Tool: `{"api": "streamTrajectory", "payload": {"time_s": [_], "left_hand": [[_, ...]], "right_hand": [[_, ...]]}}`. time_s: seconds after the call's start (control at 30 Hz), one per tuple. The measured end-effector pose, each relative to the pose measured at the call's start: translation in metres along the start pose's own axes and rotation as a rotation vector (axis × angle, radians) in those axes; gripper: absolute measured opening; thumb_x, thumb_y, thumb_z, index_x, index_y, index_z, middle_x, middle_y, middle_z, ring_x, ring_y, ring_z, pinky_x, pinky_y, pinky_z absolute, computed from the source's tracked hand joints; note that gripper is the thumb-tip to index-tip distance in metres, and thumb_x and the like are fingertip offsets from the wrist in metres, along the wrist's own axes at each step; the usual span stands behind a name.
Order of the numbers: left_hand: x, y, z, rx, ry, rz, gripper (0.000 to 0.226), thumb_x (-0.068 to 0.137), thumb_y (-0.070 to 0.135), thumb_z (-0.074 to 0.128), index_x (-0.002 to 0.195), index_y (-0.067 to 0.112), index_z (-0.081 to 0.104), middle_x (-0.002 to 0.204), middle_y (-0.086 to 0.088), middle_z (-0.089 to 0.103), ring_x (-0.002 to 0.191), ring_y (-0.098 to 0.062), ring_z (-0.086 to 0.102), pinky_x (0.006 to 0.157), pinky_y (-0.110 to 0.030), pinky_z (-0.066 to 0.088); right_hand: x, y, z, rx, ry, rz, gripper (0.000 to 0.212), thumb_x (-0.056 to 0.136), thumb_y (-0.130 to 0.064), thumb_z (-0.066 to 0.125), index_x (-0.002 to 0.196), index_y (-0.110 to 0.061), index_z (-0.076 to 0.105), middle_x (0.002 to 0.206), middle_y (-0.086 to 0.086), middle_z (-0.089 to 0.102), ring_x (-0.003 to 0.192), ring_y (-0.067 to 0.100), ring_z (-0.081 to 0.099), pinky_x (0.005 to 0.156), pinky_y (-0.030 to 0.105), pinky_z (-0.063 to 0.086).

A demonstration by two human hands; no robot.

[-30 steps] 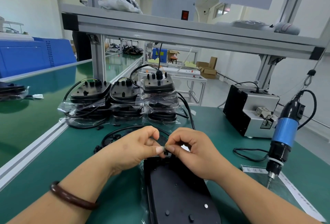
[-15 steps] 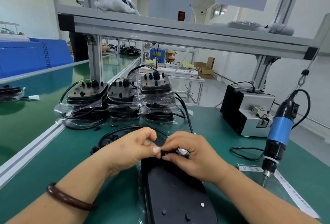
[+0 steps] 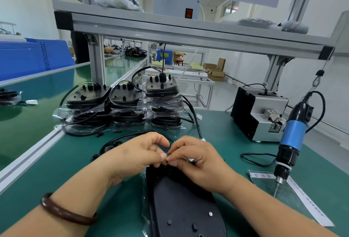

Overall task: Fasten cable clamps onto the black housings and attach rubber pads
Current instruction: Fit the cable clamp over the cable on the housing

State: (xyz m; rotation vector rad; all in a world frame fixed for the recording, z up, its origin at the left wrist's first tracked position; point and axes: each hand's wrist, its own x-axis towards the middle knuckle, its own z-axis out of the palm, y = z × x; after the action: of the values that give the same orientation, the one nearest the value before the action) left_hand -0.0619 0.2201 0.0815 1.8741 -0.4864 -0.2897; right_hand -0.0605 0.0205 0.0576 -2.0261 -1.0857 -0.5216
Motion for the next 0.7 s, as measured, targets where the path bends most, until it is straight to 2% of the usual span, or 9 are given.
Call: {"api": "streamTrajectory", "payload": {"time_s": [0.07, 0.17, 0.27, 0.37, 0.43, 0.5, 0.57, 0.7], "left_hand": [[-0.0014, 0.0024, 0.0004, 0.002, -0.001, -0.009, 0.038, 0.07, 0.025, 0.062, 0.107, 0.021, 0.056, 0.07, 0.007, 0.066, 0.067, -0.003, 0.055, 0.079, -0.024, 0.041], [-0.0023, 0.0029, 0.0004, -0.015, -0.015, -0.024, 0.04, 0.068, 0.025, 0.062, 0.108, 0.02, 0.058, 0.074, 0.007, 0.065, 0.071, -0.003, 0.055, 0.079, -0.022, 0.042], [-0.0028, 0.0016, -0.0017, -0.036, -0.094, -0.008, 0.033, 0.078, 0.012, 0.069, 0.109, 0.012, 0.06, 0.093, 0.0, 0.069, 0.086, -0.006, 0.06, 0.082, -0.021, 0.045], [-0.0041, 0.0028, -0.0014, 0.113, -0.096, 0.063, 0.024, 0.085, -0.001, 0.065, 0.103, 0.015, 0.062, 0.097, 0.005, 0.072, 0.093, -0.003, 0.066, 0.084, -0.017, 0.049], [-0.0036, 0.0035, 0.0003, 0.358, 0.0, 0.152, 0.023, 0.084, 0.007, 0.069, 0.094, 0.028, 0.064, 0.091, 0.015, 0.071, 0.088, 0.003, 0.065, 0.082, -0.013, 0.048], [-0.0036, 0.0056, 0.0018, 0.521, 0.086, 0.219, 0.022, 0.083, 0.015, 0.071, 0.084, 0.035, 0.063, 0.081, 0.025, 0.068, 0.077, 0.009, 0.062, 0.071, -0.006, 0.044], [-0.0029, 0.0052, 0.0007, 0.544, 0.122, 0.209, 0.02, 0.082, 0.018, 0.072, 0.079, 0.036, 0.064, 0.074, 0.022, 0.067, 0.07, 0.007, 0.061, 0.065, -0.007, 0.045], [-0.0017, 0.0043, -0.002, 0.55, 0.091, 0.152, 0.014, 0.084, 0.021, 0.071, 0.082, 0.034, 0.066, 0.075, 0.014, 0.067, 0.068, 0.002, 0.062, 0.07, -0.017, 0.052]], "right_hand": [[-0.0007, -0.0008, 0.0005, 0.126, 0.007, 0.113, 0.006, 0.082, -0.008, 0.073, 0.087, -0.01, 0.077, 0.089, 0.002, 0.069, 0.084, 0.011, 0.064, 0.08, 0.025, 0.051], [0.0001, -0.0025, -0.0013, 0.28, 0.006, 0.253, 0.006, 0.078, -0.013, 0.074, 0.083, -0.015, 0.076, 0.085, 0.007, 0.069, 0.081, 0.013, 0.063, 0.08, 0.026, 0.05], [0.0007, -0.0046, -0.001, 0.287, 0.011, 0.28, 0.013, 0.079, -0.015, 0.072, 0.08, -0.028, 0.072, 0.083, 0.002, 0.068, 0.08, 0.01, 0.062, 0.079, 0.023, 0.048], [0.0, -0.0057, 0.0004, 0.257, 0.026, 0.304, 0.016, 0.082, -0.015, 0.072, 0.082, -0.031, 0.07, 0.081, -0.009, 0.068, 0.077, 0.001, 0.061, 0.075, 0.016, 0.045], [0.0001, -0.005, 0.0005, 0.236, 0.016, 0.313, 0.017, 0.084, -0.012, 0.071, 0.083, -0.029, 0.07, 0.08, -0.011, 0.068, 0.076, -0.001, 0.061, 0.074, 0.015, 0.045], [0.0007, -0.0046, -0.0002, 0.225, -0.002, 0.315, 0.016, 0.084, -0.011, 0.071, 0.083, -0.027, 0.07, 0.08, -0.012, 0.067, 0.075, 0.0, 0.06, 0.074, 0.017, 0.045], [0.001, -0.0053, -0.0012, 0.221, -0.023, 0.319, 0.017, 0.084, -0.01, 0.071, 0.083, -0.027, 0.069, 0.08, -0.011, 0.066, 0.075, 0.001, 0.06, 0.075, 0.019, 0.046], [0.0023, -0.0077, -0.0054, 0.18, -0.079, 0.324, 0.018, 0.085, -0.01, 0.071, 0.083, -0.028, 0.07, 0.083, -0.003, 0.068, 0.079, 0.008, 0.062, 0.078, 0.026, 0.051]]}}
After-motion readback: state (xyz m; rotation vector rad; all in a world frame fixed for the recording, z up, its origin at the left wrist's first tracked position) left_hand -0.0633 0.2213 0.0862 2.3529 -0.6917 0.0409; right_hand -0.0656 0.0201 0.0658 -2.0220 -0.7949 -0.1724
